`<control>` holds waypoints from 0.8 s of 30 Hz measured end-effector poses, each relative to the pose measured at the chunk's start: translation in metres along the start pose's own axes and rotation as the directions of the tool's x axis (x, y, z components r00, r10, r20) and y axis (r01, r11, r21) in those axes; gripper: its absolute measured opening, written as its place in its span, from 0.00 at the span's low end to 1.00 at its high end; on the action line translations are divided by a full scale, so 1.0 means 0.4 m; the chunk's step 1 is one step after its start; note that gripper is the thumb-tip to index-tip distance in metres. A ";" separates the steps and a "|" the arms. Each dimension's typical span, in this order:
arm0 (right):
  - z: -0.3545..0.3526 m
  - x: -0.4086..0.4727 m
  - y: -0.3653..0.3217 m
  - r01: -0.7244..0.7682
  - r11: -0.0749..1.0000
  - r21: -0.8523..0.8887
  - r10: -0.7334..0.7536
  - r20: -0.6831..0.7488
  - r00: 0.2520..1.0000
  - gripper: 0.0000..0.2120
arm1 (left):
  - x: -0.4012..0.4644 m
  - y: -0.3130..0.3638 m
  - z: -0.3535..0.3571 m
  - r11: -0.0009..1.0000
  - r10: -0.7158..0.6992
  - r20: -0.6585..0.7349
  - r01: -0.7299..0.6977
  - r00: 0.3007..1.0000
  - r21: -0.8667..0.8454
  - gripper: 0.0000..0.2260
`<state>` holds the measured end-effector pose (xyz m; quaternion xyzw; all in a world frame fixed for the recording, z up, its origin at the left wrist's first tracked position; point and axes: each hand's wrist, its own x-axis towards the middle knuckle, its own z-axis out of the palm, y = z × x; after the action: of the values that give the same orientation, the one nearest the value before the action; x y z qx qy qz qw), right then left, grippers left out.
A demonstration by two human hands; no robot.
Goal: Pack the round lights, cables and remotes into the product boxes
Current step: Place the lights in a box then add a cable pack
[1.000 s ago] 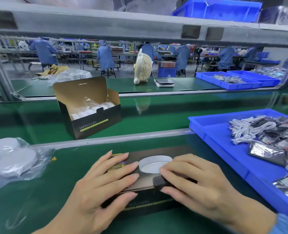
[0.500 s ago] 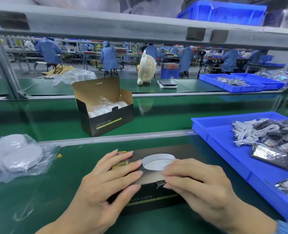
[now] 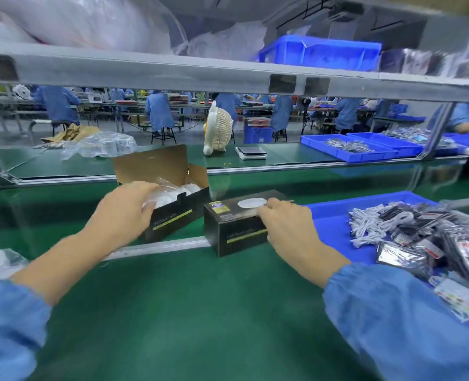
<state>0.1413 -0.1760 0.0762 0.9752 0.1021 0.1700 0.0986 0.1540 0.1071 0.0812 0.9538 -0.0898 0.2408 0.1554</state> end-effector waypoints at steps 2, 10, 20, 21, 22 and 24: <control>0.064 -0.033 -0.031 0.024 0.999 0.027 -0.027 0.095 0.995 0.09 | 0.061 -0.031 0.057 0.866 -0.001 0.252 -0.125 0.968 0.483 0.26; 0.058 -0.056 0.322 -0.239 0.965 -0.108 0.258 0.208 0.944 0.13 | 0.101 0.007 0.156 0.681 -0.036 0.137 -0.076 0.990 0.728 0.06; 0.116 -0.201 0.560 -0.290 0.929 -0.230 0.335 0.185 0.924 0.20 | -0.049 0.028 -0.016 0.805 0.058 0.163 -0.143 0.985 0.576 0.21; 0.116 -0.201 0.553 -0.283 0.943 -0.173 0.317 0.219 0.923 0.19 | -0.100 0.035 -0.029 0.822 0.120 0.169 -0.194 0.978 0.536 0.26; 0.116 -0.201 0.540 -0.268 0.956 -0.121 0.292 0.273 0.917 0.19 | -0.152 0.039 -0.040 0.844 0.211 0.149 -0.257 0.966 0.470 0.32; 0.118 -0.205 0.495 -0.214 0.965 -0.151 0.252 0.318 0.914 0.18 | -0.242 0.025 -0.046 0.855 0.323 0.080 -0.327 0.943 0.402 0.38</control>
<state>0.1153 -0.3926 0.0523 0.9878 -0.0430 0.0183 0.1483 0.0595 0.1134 0.0519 0.9374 -0.1976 0.2721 -0.0911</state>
